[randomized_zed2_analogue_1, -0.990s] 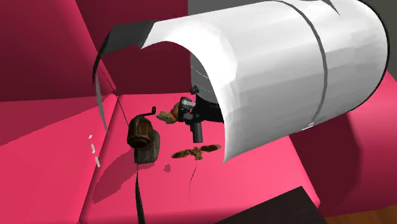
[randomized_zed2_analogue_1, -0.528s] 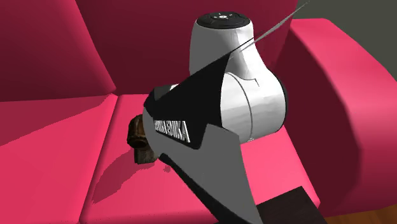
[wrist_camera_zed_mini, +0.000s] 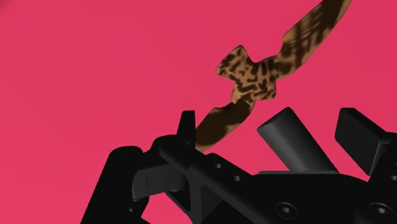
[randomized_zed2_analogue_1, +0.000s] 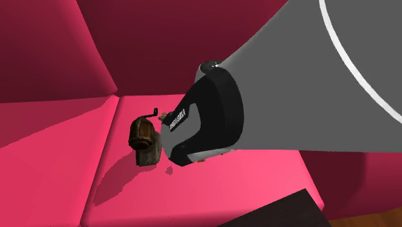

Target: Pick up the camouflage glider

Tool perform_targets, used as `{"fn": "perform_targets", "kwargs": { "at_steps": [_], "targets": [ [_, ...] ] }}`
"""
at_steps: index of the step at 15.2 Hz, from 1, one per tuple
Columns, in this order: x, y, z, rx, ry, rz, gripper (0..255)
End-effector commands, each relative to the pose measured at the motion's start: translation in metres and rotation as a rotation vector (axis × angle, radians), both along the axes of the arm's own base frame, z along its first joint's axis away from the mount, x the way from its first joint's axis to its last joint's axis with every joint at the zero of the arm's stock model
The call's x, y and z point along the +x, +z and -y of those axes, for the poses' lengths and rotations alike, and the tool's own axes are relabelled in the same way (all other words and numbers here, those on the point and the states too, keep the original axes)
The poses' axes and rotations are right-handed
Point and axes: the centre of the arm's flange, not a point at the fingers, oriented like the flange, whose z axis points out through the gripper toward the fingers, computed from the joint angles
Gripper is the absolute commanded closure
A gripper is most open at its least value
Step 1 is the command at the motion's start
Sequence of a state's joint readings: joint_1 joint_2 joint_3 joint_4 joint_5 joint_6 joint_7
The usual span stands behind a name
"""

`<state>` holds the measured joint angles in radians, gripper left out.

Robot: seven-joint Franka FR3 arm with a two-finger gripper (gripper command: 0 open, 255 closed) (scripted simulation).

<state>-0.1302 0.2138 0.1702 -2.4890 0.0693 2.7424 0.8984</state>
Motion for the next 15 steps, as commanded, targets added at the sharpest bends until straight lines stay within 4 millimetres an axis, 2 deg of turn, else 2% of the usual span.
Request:
{"fn": "perform_targets", "kwargs": {
  "at_steps": [1,2,10,12,13,15],
  "targets": [
    [0.010,-0.026,0.001,0.014,-0.061,-0.004,0],
    [0.014,-0.039,0.001,0.022,-0.090,-0.007,0],
    [0.015,-0.082,0.002,0.023,-0.097,-0.007,0],
    [0.015,-0.082,0.002,0.023,-0.097,-0.007,0],
    [0.014,-0.082,0.002,0.023,-0.097,-0.007,255],
    [0.014,-0.081,0.002,0.023,-0.097,-0.007,255]
  ]
}}
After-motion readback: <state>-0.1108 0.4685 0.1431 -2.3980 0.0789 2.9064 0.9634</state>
